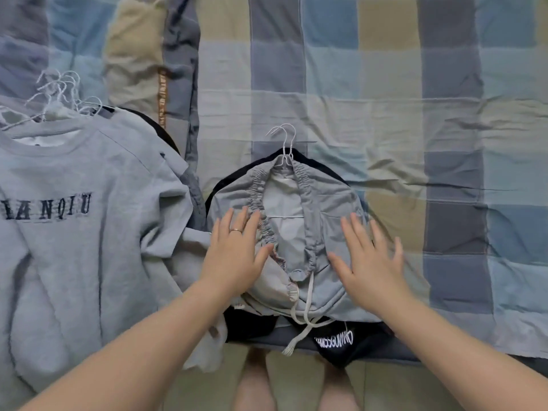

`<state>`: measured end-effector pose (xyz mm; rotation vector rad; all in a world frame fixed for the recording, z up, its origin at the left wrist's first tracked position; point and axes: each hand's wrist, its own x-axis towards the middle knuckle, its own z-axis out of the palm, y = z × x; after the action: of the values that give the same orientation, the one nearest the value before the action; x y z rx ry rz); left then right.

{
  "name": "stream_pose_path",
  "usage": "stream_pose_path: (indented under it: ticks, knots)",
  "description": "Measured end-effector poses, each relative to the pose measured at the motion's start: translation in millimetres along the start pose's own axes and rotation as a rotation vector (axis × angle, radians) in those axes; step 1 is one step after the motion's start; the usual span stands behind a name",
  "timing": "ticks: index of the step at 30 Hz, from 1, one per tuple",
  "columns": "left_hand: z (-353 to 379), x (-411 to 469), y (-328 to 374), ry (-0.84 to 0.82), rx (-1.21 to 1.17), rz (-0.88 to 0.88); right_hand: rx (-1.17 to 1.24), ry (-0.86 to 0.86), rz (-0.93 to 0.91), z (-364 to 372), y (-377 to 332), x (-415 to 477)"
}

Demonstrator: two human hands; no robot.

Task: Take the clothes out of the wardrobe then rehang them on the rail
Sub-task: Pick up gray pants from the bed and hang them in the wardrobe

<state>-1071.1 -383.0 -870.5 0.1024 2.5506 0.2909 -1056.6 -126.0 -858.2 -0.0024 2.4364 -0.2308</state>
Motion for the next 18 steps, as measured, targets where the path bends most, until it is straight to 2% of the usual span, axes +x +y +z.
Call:
stream_pose_path:
  ticks: [4,9,14,18]
  knots:
    - [30.7,75.4,-29.0,-0.01,0.077,0.098,0.03,0.024,0.023,36.7,-11.0,94.6]
    - [44.0,152.5,-45.4,0.123,0.057,0.056,0.046,0.097,-0.017,54.8,-20.1,180.9]
    - [42.9,197.5,-49.6,0.103,-0.104,-0.04,0.025,0.088,-0.054,58.8,-23.0,214.7]
    - [37.6,209.0,-50.2,0.077,-0.198,-0.049,0.031,0.059,-0.088,54.1,-14.3,213.4]
